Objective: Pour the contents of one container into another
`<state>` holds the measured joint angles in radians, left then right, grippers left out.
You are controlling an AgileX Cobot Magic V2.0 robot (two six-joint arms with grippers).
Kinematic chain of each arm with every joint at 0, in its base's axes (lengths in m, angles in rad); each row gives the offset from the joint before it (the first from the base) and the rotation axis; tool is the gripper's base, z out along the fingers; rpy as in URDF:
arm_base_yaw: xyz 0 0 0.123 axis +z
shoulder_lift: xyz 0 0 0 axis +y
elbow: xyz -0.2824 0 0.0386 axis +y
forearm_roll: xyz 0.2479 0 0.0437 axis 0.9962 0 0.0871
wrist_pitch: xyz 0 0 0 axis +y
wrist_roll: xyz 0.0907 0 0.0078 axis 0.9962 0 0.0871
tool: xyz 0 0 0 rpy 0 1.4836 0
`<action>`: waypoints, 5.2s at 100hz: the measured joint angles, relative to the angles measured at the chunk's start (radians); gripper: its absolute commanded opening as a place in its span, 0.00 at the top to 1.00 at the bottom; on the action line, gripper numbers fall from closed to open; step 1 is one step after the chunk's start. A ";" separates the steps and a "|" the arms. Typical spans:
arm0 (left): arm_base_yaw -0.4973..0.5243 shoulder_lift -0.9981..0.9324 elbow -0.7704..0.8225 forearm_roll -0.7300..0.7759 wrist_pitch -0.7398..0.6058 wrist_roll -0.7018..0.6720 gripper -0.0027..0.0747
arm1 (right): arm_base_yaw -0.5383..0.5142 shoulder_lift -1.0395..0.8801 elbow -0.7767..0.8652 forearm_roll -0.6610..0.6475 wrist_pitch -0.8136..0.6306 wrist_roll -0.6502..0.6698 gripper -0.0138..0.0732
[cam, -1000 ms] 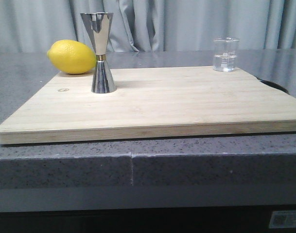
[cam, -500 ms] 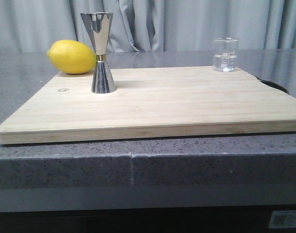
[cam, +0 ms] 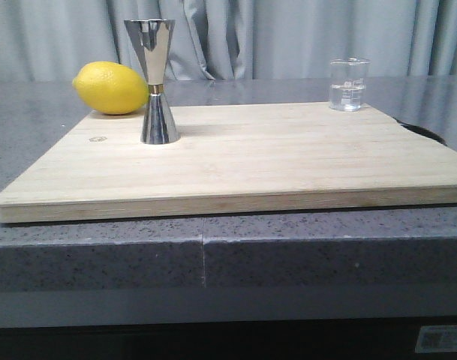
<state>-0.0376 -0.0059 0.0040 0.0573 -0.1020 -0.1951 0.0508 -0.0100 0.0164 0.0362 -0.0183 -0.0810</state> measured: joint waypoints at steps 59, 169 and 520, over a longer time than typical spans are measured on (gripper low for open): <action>0.000 0.000 0.000 0.000 0.000 0.000 0.99 | 0.000 0.000 0.000 0.000 -0.019 0.000 0.91; -0.001 0.260 -0.495 -0.102 0.484 0.031 0.99 | 0.000 0.317 -0.482 0.171 0.349 0.000 0.91; -0.033 1.631 -0.809 -1.829 1.162 2.393 0.07 | 0.025 1.076 -0.969 -0.043 0.434 -0.002 0.07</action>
<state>-0.0706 1.6256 -0.8045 -1.7716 1.0598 2.1983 0.0758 1.0662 -0.9528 -0.0068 0.4160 -0.0828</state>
